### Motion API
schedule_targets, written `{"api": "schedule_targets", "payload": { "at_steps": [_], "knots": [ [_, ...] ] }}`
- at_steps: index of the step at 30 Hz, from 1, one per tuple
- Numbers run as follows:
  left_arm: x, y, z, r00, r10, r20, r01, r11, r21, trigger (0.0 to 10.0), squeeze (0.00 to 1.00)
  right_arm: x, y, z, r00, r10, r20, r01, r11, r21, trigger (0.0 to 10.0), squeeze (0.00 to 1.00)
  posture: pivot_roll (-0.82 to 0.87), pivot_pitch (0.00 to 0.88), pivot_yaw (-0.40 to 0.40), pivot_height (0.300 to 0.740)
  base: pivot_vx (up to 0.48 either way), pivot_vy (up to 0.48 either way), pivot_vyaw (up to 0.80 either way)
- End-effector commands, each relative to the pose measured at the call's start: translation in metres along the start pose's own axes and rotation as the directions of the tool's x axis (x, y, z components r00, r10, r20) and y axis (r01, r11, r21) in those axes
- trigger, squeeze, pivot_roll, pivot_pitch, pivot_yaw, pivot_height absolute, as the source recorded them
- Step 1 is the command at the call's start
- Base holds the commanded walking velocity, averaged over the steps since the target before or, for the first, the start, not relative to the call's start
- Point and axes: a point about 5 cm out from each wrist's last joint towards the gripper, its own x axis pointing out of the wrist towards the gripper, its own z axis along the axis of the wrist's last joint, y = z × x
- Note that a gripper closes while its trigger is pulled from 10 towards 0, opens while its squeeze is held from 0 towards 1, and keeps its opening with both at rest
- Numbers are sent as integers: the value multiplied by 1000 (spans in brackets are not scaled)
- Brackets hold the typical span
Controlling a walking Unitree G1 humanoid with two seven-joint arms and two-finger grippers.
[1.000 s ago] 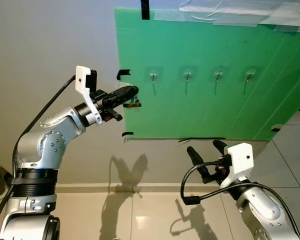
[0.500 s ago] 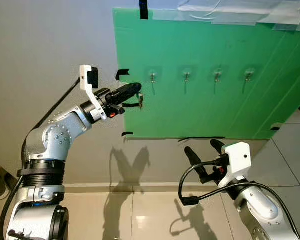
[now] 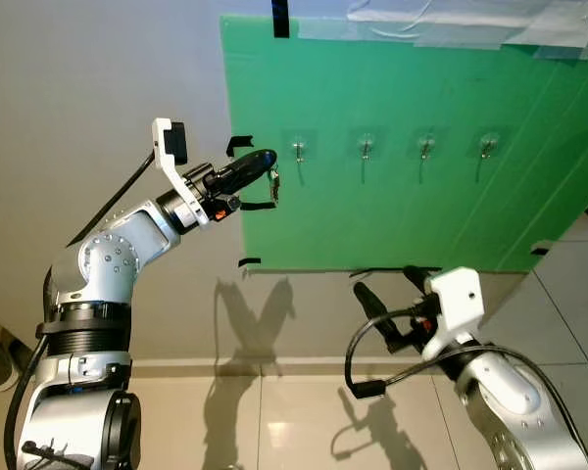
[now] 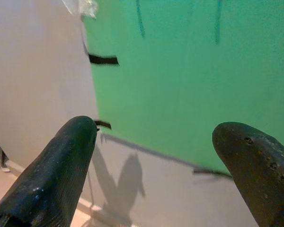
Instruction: Hang keys on a hook
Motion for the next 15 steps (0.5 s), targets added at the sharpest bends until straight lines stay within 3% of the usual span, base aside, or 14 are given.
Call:
{"api": "schedule_targets", "payload": {
  "at_steps": [1, 7, 15],
  "knots": [
    [2, -1, 4, 1000, -13, 8, 13, 1000, -8, 10000, 0, 3, 2, 13, 999, 26, 34, -26, 1000, -11, 10000, 0, -124, 0, 59, 740, 0, 0, 0],
    [4, -2, -2, 1000, -14, -3, 14, 1000, -6, 10000, 0, 13, 6, 35, 992, 82, 93, -81, 997, -7, 10000, 0, -124, 0, 57, 740, 0, 0, 0],
    [6, -1, -5, 1000, -6, -10, 6, 1000, -4, 10000, 0, 17, 12, 38, 990, 112, 83, -113, 994, 2, 10000, 0, -123, 0, 52, 740, 0, 0, 0]
  ]
}}
